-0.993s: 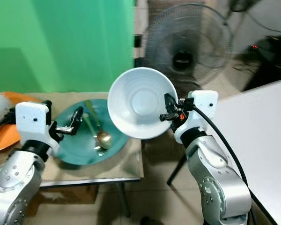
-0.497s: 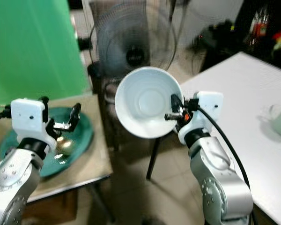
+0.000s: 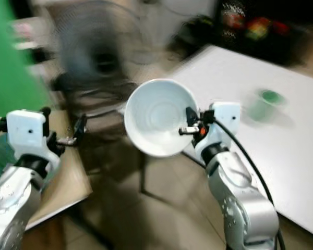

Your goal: Setting the table

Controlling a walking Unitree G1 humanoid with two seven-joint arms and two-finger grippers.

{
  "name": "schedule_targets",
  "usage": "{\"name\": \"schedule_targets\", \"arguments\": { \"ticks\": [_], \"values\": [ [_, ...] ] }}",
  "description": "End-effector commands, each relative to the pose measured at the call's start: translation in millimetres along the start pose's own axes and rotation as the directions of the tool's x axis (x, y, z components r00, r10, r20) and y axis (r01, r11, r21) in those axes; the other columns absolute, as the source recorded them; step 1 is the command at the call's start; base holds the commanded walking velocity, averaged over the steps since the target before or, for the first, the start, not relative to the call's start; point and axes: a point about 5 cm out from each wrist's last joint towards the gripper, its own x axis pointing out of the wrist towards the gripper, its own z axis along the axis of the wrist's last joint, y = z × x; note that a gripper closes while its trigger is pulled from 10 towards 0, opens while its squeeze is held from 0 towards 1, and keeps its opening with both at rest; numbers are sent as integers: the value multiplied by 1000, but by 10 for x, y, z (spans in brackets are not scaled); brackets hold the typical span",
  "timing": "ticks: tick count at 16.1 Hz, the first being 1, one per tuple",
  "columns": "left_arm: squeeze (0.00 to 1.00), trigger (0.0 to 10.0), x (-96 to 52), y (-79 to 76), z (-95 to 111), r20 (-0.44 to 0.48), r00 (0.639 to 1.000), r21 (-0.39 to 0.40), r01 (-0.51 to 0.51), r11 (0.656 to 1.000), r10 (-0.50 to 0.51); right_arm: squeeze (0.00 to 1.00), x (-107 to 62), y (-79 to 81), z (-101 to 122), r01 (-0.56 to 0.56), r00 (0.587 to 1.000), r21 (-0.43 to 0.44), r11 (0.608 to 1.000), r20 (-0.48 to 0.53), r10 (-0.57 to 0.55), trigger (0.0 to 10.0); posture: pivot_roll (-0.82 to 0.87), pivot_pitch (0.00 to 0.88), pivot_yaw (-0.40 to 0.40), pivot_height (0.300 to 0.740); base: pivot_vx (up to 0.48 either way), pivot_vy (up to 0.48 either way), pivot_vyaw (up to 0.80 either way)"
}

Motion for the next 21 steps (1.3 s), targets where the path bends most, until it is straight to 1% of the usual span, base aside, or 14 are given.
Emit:
{"name": "schedule_targets", "arguments": {
  "ticks": [1, 5, 6, 9, 12, 14, 18, 21],
  "values": [
    [0, 10000, -23, 26, -11, -9, 1000, 6, -2, 1000, 2, 0, -2, 3, 46, 0, 1000, 17, 1000, 15, -1, 10000, 0, 0, 23, 740, 0, 0, -800],
    [0, 10000, -6, 33, 0, -4, 1000, 7, 3, 1000, -3, 0, 9, -76, 38, 64, 998, 33, 997, 2, -64, 10000, -7, 0, 28, 740, 0, 0, -800],
    [0, 10000, -1, 27, 2, -3, 1000, 4, 3, 1000, -3, 0, 18, -112, 36, 88, 996, 56, 995, -7, -88, 10000, -10, 0, 30, 740, 0, 0, -800],
    [0, 10000, 8, 38, -4, -6, 1000, 4, 4, 1000, -4, 0, 36, -145, 26, 114, 993, 103, 988, -30, -112, 10000, -12, 0, 31, 740, 0, 0, -800],
    [0, 10000, 14, 49, -21, -5, 1000, 0, -1, 1000, 1, 0, 59, -165, 22, 127, 992, 110, 986, -43, -122, 10000, -11, 0, 26, 740, 0, 0, -800],
    [0, 10000, 9, 82, -46, -15, 1000, -6, -18, 1000, 18, 0, 82, -146, 36, 104, 994, 109, 989, -52, -99, 10000, -13, 0, 23, 740, 122, 0, -616],
    [0, 10000, 0, 130, -69, -20, 999, -19, -39, 999, 39, 0, 133, -62, 67, 21, 999, 116, 993, -52, -15, 10000, -14, 0, 12, 740, 299, 0, 0],
    [0, 10000, -7, 148, -75, -23, 999, -22, -41, 999, 40, 0, 157, -36, 74, -8, 998, 125, 992, -56, 15, 10000, -13, 0, 7, 740, 378, 0, 0]
  ]
}}
